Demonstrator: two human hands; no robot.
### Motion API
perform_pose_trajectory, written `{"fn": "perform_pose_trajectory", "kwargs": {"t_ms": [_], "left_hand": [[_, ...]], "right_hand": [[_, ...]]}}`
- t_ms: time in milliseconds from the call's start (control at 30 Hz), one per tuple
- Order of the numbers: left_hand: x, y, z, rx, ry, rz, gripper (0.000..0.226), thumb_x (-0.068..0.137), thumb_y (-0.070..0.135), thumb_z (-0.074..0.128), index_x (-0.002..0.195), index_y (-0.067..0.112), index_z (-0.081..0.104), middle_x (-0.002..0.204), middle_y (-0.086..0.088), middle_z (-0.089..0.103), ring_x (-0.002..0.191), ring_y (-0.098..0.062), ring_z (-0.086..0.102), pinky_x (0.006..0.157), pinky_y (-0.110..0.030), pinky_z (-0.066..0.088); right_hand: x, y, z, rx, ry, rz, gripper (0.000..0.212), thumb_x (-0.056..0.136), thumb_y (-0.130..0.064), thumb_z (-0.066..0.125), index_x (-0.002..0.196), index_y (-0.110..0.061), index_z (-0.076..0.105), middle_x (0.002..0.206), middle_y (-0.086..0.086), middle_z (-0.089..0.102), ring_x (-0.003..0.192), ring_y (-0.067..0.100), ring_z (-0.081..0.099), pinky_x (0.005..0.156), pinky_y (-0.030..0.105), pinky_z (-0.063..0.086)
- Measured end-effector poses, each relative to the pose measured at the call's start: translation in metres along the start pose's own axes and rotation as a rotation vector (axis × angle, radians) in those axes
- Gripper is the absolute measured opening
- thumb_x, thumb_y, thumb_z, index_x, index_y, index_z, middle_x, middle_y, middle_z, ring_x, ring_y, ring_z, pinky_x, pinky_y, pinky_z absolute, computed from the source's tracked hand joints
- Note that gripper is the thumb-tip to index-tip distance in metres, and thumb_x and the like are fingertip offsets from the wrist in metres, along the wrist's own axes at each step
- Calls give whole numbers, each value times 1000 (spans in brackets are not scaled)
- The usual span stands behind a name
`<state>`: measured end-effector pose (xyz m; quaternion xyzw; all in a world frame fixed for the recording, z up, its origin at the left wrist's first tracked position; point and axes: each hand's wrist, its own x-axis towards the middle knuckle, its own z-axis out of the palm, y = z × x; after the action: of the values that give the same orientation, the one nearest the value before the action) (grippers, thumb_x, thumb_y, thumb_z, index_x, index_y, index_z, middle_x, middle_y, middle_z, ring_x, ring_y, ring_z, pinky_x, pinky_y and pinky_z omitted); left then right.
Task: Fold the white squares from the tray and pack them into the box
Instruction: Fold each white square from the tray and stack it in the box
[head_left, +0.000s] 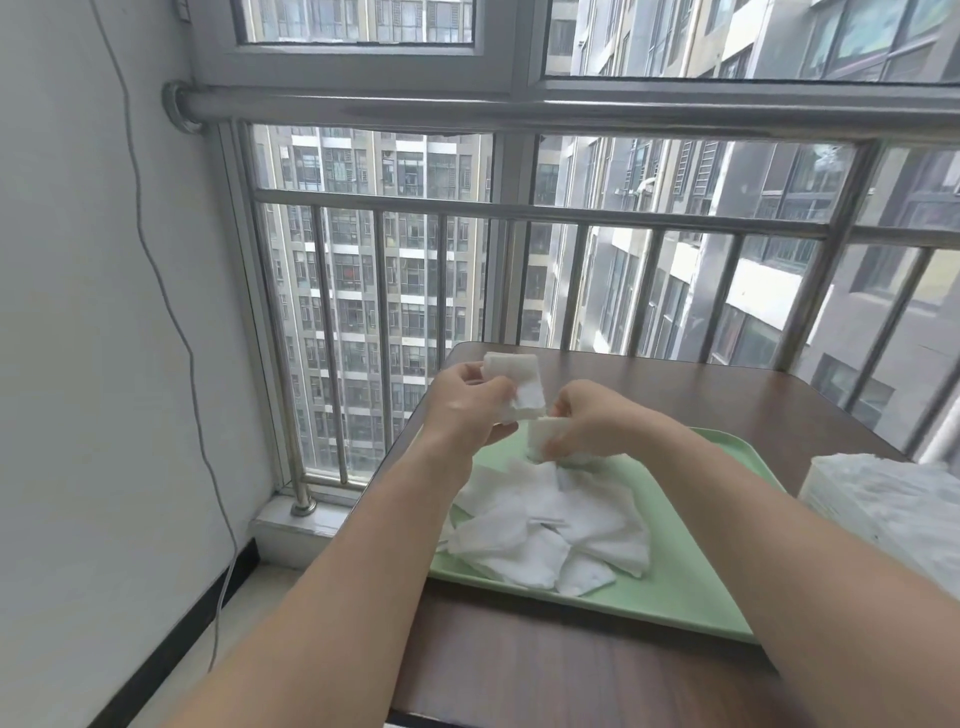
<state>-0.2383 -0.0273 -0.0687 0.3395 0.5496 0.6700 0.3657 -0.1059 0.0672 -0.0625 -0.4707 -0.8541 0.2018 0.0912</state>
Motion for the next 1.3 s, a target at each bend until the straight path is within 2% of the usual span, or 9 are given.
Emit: {"fn": "perform_pose_trajectory", "kwargs": {"t_ms": [133, 300, 500, 633, 800, 1067, 1167, 1233, 1300], "left_hand": [[1, 0, -1, 6, 1, 3, 16, 90, -1, 59, 95, 15, 60, 98, -5, 64, 94, -23, 67, 79, -35, 62], [1, -2, 0, 36, 28, 3, 14, 90, 1, 59, 97, 14, 60, 100, -5, 62, 91, -22, 66, 82, -39, 62], [3, -4, -1, 81, 53, -11, 16, 90, 4, 59, 105, 10, 63, 104, -7, 63, 92, -22, 66, 72, -33, 63], [0, -5, 0, 160, -130, -11, 17, 89, 7, 69, 105, 13, 70, 106, -9, 72, 90, -22, 71, 67, -31, 62], [-8, -5, 4, 249, -321, 44, 17, 88, 11, 74, 103, 19, 74, 90, 1, 77, 82, -15, 75, 66, -26, 59], [-7, -8, 7, 325, -309, 107, 18, 90, 9, 70, 107, 13, 72, 88, -2, 74, 70, -9, 69, 64, -25, 60], [-8, -8, 8, 323, -324, 112, 15, 90, 8, 70, 103, 15, 73, 85, 0, 73, 67, -8, 68, 64, -26, 60], [-10, -8, 9, 322, -343, 119, 16, 90, 8, 70, 106, 13, 73, 85, -1, 73, 66, -8, 68, 63, -25, 60], [-12, -8, 11, 323, -369, 124, 18, 91, 8, 69, 108, 12, 72, 85, -2, 74, 67, -9, 68, 62, -24, 58]], "right_hand": [[-8, 12, -5, 400, 8, -17, 27, 79, -4, 81, 93, -9, 58, 93, 9, 60, 77, 21, 62, 66, 33, 59], [-26, 25, -13, 676, 14, -59, 16, 89, -13, 73, 102, -4, 69, 95, 9, 69, 80, 17, 64, 78, 34, 57], [-51, 36, -24, 937, -29, -101, 32, 88, -31, 71, 106, -5, 72, 92, 6, 66, 82, 18, 60, 68, 25, 55], [-65, 40, -30, 945, -129, -175, 30, 79, -32, 69, 95, -7, 69, 84, 3, 68, 80, 15, 65, 73, 33, 52], [-68, 41, -33, 862, -100, -246, 28, 80, -28, 71, 91, -3, 71, 82, 6, 72, 80, 19, 67, 84, 43, 50], [-71, 48, -42, 666, -360, -303, 37, 86, -4, 74, 122, 0, 68, 121, 22, 69, 120, 43, 60, 110, 55, 42], [-71, 50, -42, 699, -308, -293, 31, 91, -8, 68, 121, 0, 69, 119, 22, 69, 113, 39, 64, 105, 51, 48], [-71, 49, -41, 697, -289, -282, 26, 93, -16, 67, 115, -2, 72, 111, 21, 71, 93, 33, 62, 86, 38, 55], [-72, 46, -40, 689, -258, -267, 25, 95, -23, 66, 107, -3, 74, 93, 18, 63, 75, 23, 51, 68, 27, 50]]}}
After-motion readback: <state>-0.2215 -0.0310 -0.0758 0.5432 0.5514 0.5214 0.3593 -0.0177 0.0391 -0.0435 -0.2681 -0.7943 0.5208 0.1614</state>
